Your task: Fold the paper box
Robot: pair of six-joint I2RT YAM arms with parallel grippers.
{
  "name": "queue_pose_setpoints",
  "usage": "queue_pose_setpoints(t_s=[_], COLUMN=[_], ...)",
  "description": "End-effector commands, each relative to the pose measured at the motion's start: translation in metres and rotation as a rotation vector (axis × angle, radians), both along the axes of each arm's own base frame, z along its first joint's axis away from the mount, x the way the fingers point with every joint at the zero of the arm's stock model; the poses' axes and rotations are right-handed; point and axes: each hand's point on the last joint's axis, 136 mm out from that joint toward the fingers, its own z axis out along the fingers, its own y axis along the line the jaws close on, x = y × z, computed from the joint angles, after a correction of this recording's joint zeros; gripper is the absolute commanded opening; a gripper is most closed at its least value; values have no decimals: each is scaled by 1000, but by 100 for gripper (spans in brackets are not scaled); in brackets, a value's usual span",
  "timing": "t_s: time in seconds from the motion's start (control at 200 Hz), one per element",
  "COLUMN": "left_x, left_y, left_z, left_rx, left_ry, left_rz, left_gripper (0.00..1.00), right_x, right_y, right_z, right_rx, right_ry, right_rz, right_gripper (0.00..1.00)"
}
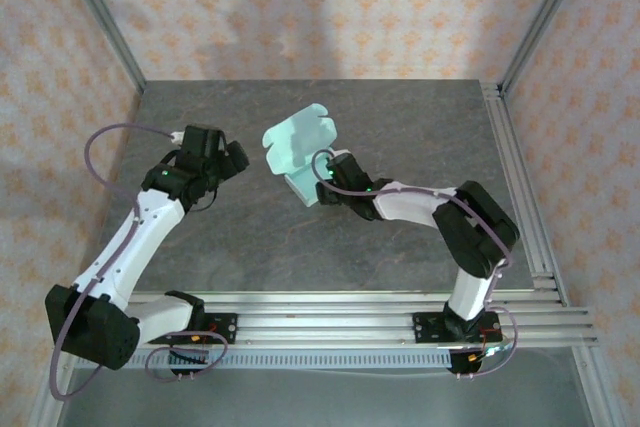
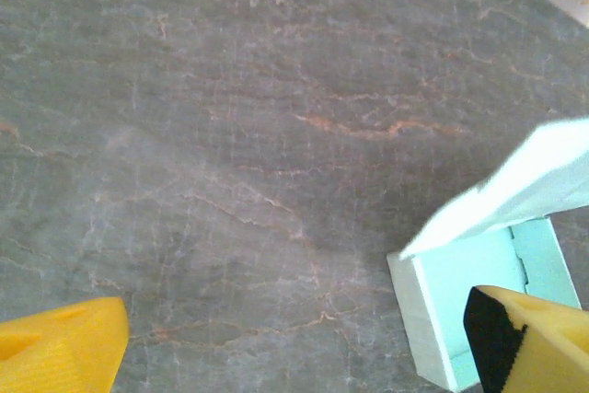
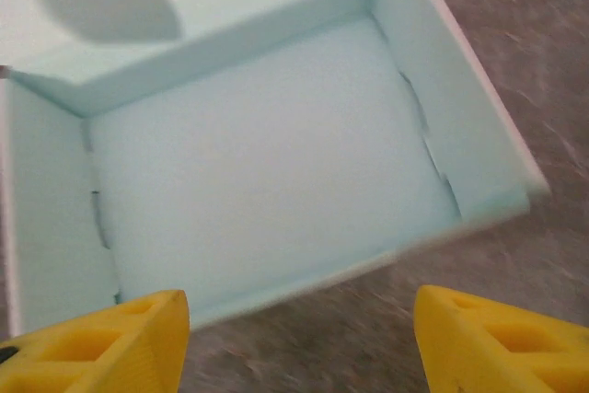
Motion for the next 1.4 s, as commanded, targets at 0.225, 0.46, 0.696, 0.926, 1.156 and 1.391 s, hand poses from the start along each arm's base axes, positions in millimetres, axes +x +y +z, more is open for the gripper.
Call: queue_pose_setpoints(t_s=[0.225,0.46,0.696,0.926,1.156,1.391], left_x=[-3,14,15,8,7,8], left_y=[-42,-96,-95,-90,-86,-87], left_z=[-20,-50,-51,-53,-58,-61], left_rx=[174,217,231,232,223,228], left_ry=[131,257,249,250,261,276], left_rz=[68,-23,-33,-45,-41,-66], left_gripper=[87,84,83,82,82,83], right_x=[-2,13,44,63,69,79], right_y=[-11,-50,-52,-44,-40,-38], right_z=[48,44,24,8,-9,-12], right_rx=[86,49,-87,-142,-164,-177], right_ry=[-176,-39,140,221,255,254], right_rz=[16,-5,73,118,122,101], right_gripper=[70,67,49,42,33,19])
